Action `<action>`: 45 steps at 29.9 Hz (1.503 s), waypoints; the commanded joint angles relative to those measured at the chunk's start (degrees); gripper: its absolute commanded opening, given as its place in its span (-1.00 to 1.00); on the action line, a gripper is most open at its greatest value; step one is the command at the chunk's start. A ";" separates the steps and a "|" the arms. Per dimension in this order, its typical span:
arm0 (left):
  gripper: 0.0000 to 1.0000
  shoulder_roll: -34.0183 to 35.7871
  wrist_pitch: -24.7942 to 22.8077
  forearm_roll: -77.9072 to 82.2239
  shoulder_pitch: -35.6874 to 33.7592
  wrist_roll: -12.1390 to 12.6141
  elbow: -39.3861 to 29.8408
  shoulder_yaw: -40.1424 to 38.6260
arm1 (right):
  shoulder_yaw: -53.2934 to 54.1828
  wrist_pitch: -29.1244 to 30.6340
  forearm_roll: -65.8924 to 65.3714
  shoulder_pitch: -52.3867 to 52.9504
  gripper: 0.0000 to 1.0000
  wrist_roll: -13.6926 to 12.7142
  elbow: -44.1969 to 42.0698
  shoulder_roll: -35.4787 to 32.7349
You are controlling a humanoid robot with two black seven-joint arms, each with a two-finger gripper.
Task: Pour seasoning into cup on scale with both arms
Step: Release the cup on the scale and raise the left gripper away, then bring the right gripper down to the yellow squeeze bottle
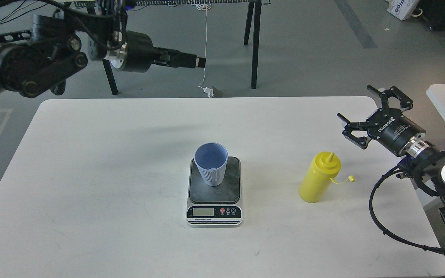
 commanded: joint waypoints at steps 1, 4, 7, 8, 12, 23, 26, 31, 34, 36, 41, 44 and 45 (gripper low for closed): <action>0.89 6.07 0.01 -16.93 4.85 0.00 0.11 -3.59 | 2.97 0.00 1.05 0.87 0.98 -0.31 6.66 -3.17; 0.89 8.71 0.01 -20.29 9.16 0.00 1.07 -3.94 | 7.02 0.00 8.49 0.44 0.98 -1.71 11.67 -6.51; 0.89 10.03 0.01 -21.00 13.37 0.00 1.43 -4.55 | 9.22 0.00 26.91 0.00 0.99 -3.17 13.97 -11.08; 0.89 10.30 0.01 -21.26 15.04 0.00 1.43 -5.17 | 10.53 -1.18 33.24 0.00 0.99 -3.17 13.80 -12.14; 0.89 10.47 0.01 -21.44 18.92 0.00 1.60 -7.98 | 14.67 -4.44 46.21 -4.55 0.99 -3.17 10.90 -13.55; 0.89 10.30 0.01 -22.06 21.47 0.00 1.69 -8.95 | 12.75 0.00 48.95 -34.08 0.99 -3.17 10.98 -5.30; 0.89 10.39 0.01 -22.06 22.26 0.00 1.69 -8.95 | 9.06 0.00 48.69 -38.93 0.99 -3.17 12.73 -3.80; 0.89 10.30 0.01 -22.06 22.80 0.00 1.69 -9.04 | 2.64 0.00 48.16 -41.14 0.99 -3.17 12.48 -3.62; 0.89 10.12 0.01 -22.06 23.23 0.00 1.69 -9.04 | -1.83 0.00 47.81 -40.44 0.99 -3.17 11.95 -2.66; 0.89 10.04 0.01 -22.06 23.41 0.00 1.69 -9.13 | -4.56 0.00 46.33 -39.21 0.99 -3.17 10.11 -0.99; 0.89 10.12 0.01 -22.41 23.85 0.00 1.69 -9.13 | -6.24 0.00 37.45 -32.79 0.99 -3.17 1.24 5.51; 0.89 10.30 0.01 -22.41 24.11 0.00 1.69 -9.21 | -6.42 0.00 35.25 -30.77 0.99 -3.17 -0.27 7.01; 0.89 10.30 0.01 -22.41 24.20 0.00 1.69 -9.21 | -6.51 0.00 34.81 -30.24 0.99 -3.17 -0.27 7.10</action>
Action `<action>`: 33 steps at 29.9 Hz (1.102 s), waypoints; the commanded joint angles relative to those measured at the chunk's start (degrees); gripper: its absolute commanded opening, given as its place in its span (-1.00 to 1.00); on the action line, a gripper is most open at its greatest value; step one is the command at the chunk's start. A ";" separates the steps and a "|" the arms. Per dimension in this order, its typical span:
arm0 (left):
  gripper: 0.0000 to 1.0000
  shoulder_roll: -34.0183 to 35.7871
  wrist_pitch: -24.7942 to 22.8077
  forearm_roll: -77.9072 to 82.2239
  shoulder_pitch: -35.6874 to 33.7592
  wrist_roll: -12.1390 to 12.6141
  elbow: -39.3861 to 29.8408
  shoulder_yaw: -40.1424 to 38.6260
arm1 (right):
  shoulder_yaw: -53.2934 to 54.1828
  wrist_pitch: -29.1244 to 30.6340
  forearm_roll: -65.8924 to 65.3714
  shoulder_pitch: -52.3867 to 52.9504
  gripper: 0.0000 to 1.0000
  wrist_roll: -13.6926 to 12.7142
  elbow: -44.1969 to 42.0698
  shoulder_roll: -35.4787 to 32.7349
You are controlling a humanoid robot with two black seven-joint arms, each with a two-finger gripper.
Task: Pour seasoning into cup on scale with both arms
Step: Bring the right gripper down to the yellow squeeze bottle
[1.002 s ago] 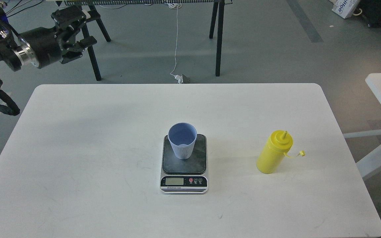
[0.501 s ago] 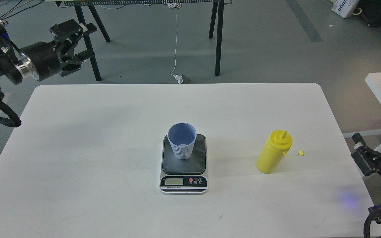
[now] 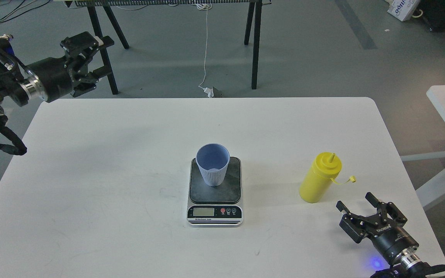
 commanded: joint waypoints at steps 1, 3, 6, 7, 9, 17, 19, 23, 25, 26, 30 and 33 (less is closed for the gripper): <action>0.89 0.28 0.00 -0.02 0.23 0.00 0.01 -0.23 | -0.37 -0.01 -2.30 2.35 0.99 0.00 -1.03 1.43; 0.89 0.28 0.00 -0.02 0.23 0.00 0.01 -0.32 | -1.16 -0.01 -2.91 2.88 0.99 0.00 -1.29 2.31; 0.89 0.19 0.00 -0.02 0.32 0.00 0.01 -0.32 | -2.39 -0.01 -4.32 4.20 0.99 0.00 -2.26 3.10; 0.89 0.19 0.00 -0.02 0.32 0.00 0.01 -0.32 | -2.57 -0.01 -4.41 4.29 0.99 0.00 -2.26 3.36; 0.89 0.10 0.00 0.07 0.32 0.00 0.01 -0.32 | -2.57 -0.01 -5.11 4.29 0.99 0.00 -2.09 4.15; 0.89 -0.07 0.00 0.07 0.76 0.00 0.01 -0.32 | -2.74 -0.01 -8.80 4.29 0.99 0.00 -1.47 6.35; 0.89 -0.07 0.00 0.07 0.76 0.00 0.01 -0.32 | -3.01 -0.01 -9.15 4.55 0.99 0.00 -1.47 6.70; 0.89 -0.07 0.00 0.07 1.29 0.00 0.01 -0.32 | -3.18 -0.01 -9.51 5.87 0.99 0.00 -1.73 6.88; 0.89 -0.07 0.00 0.07 1.38 0.00 0.01 -0.32 | -3.10 -0.01 -9.51 6.05 0.99 0.00 -1.82 6.88; 0.89 -0.07 0.00 0.07 1.73 0.00 0.01 -0.32 | -3.10 -0.01 -9.51 6.14 0.99 0.00 -1.82 6.79; 0.89 -0.07 0.00 0.07 2.34 0.00 0.01 -0.41 | -3.10 -0.01 -9.51 6.75 0.99 0.00 -2.00 6.88; 0.89 -0.07 0.00 0.07 2.69 0.00 0.01 -0.41 | -3.01 -0.01 -9.51 8.07 0.99 0.00 -2.35 6.44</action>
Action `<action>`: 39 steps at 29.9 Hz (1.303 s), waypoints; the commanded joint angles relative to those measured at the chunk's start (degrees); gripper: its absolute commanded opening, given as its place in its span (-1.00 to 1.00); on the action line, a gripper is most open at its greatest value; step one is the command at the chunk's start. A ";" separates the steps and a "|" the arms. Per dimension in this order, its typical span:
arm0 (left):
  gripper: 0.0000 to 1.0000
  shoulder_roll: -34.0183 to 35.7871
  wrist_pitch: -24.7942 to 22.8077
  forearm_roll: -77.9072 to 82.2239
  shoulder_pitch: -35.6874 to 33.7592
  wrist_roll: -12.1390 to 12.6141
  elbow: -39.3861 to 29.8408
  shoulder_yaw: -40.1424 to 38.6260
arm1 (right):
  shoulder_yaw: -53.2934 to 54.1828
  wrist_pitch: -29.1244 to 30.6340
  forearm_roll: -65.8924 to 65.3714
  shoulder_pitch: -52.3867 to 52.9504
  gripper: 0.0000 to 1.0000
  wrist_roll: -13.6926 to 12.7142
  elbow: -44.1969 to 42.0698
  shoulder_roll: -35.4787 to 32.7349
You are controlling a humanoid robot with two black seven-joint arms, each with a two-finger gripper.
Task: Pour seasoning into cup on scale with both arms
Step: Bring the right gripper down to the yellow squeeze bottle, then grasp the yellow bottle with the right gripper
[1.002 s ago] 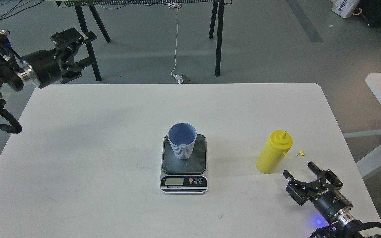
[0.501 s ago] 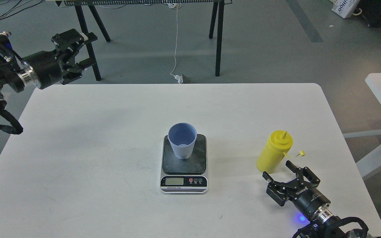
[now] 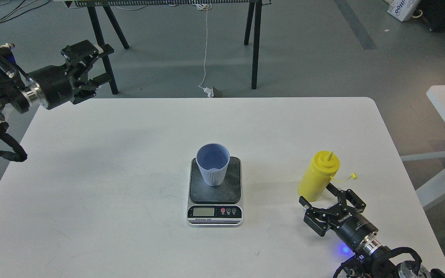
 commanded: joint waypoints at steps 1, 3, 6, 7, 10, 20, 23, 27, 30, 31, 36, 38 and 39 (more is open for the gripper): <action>0.89 0.00 0.00 -0.01 0.51 0.00 0.00 0.00 | 0.08 0.00 0.00 1.44 0.99 0.00 -0.44 -0.42; 0.89 0.09 0.00 -0.01 0.59 0.00 0.00 0.00 | 0.08 0.00 -0.09 2.49 0.99 0.05 -1.31 -0.50; 0.89 0.09 0.00 -0.01 0.60 0.00 0.00 0.00 | -0.01 0.00 -0.09 4.51 0.99 0.05 -3.07 -0.59; 0.89 0.09 0.00 -0.01 0.60 0.00 0.00 0.00 | -0.09 0.00 -0.09 5.13 0.99 0.05 -3.77 -0.59; 0.89 0.09 0.00 -0.09 0.86 0.00 0.00 -0.09 | -0.09 0.00 -0.88 6.63 0.99 0.05 -5.27 -0.33; 0.89 0.17 0.00 -0.09 1.30 0.00 0.00 -0.09 | -0.18 0.00 -2.90 8.91 0.95 0.40 -7.73 1.69; 0.89 0.17 0.00 -0.18 1.39 0.00 0.00 -0.09 | -0.18 0.00 -2.90 8.92 0.95 0.49 -7.65 2.13; 0.89 0.17 0.00 -0.18 1.30 0.00 0.00 -0.09 | -0.18 0.00 -3.34 9.09 0.96 0.93 -7.82 2.66; 0.89 0.09 0.00 -0.18 1.39 0.00 0.00 -0.09 | -0.18 0.00 -3.78 9.09 0.96 2.59 -7.73 2.75; 0.89 0.09 0.00 -0.18 1.39 0.00 0.09 -0.09 | -0.09 0.00 -3.69 9.09 0.96 3.12 -7.73 2.75; 0.89 -0.09 0.00 -0.18 1.39 0.00 0.26 -0.09 | -0.09 0.00 -4.39 9.09 0.97 4.44 -7.73 2.66; 0.89 -0.18 0.00 -0.18 1.39 0.00 0.70 -0.09 | -0.18 0.00 -4.66 9.00 0.96 4.44 -7.73 2.57; 0.89 -0.18 0.00 -0.18 1.39 0.00 0.79 -0.09 | -0.18 0.00 -4.75 9.09 0.95 4.44 -7.73 2.57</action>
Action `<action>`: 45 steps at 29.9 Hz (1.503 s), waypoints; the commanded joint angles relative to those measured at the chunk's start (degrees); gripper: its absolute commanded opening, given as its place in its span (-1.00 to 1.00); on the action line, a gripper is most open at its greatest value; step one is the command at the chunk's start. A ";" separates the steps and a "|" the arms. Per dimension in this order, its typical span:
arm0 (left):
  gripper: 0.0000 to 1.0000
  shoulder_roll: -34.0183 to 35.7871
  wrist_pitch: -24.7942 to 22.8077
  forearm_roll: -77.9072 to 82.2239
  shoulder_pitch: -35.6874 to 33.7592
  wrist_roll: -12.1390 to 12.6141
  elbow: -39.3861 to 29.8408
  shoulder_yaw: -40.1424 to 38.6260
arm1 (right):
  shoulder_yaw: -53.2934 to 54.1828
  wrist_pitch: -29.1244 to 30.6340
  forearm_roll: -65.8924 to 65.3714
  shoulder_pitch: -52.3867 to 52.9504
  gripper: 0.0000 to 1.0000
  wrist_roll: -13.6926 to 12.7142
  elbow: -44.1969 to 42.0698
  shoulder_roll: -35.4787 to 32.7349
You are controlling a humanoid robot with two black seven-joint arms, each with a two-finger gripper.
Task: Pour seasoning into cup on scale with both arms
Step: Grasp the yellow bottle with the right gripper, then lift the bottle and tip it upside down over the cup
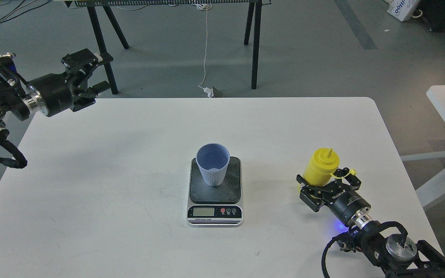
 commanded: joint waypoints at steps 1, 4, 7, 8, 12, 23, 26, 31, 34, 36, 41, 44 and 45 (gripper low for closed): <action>0.89 -0.10 0.00 0.00 0.00 0.00 0.37 0.00 | 0.00 0.00 -0.53 0.01 0.93 0.09 0.02 -0.14; 0.89 -0.10 0.00 0.00 0.00 0.00 0.46 0.00 | 0.00 0.00 -1.05 -0.08 0.78 0.00 0.19 -0.23; 0.89 -0.10 0.00 0.00 0.00 0.00 0.46 0.00 | 0.00 0.00 -1.05 -0.08 0.16 0.09 0.54 -0.14; 0.89 -0.10 0.00 0.00 0.00 0.00 0.46 0.00 | 0.00 0.00 -1.14 -0.08 -0.10 0.09 0.55 -0.14; 0.89 -0.10 0.00 0.00 0.00 0.00 0.55 0.00 | 0.09 0.00 -1.84 0.18 -0.98 0.35 0.19 -0.14; 0.89 -0.27 0.00 0.00 0.18 0.00 0.55 0.00 | 0.35 0.00 -8.15 11.76 -0.99 4.83 -1.65 -5.40; 0.89 -0.45 0.00 0.00 0.18 0.00 0.55 -0.08 | 0.35 0.00 -16.93 18.88 -0.99 6.50 -3.40 -6.73; 0.89 -0.80 0.00 0.00 0.27 0.00 0.55 -0.52 | 0.00 0.00 -37.22 30.40 -0.99 9.75 -4.64 -6.91; 0.89 -1.15 0.00 0.09 0.44 0.00 0.55 -1.05 | -0.78 -0.13 -48.57 35.41 -0.99 11.51 -4.55 -5.69; 0.89 -1.15 0.00 0.09 0.44 0.00 0.55 -1.14 | -4.03 -1.18 -54.99 38.84 -0.99 13.17 -4.64 -4.02; 0.89 -1.15 0.00 0.17 0.44 0.00 0.55 -1.84 | -15.97 -4.70 -65.82 46.84 -0.99 17.57 -4.29 -1.99; 0.89 -1.15 0.00 0.18 0.44 0.00 0.55 -2.46 | -23.35 -6.46 -70.12 51.41 -0.99 19.33 -4.29 -0.68; 0.89 -1.15 0.00 0.18 0.44 0.00 0.55 -2.46 | -26.25 -7.16 -71.96 53.08 -0.99 20.21 -4.29 -0.32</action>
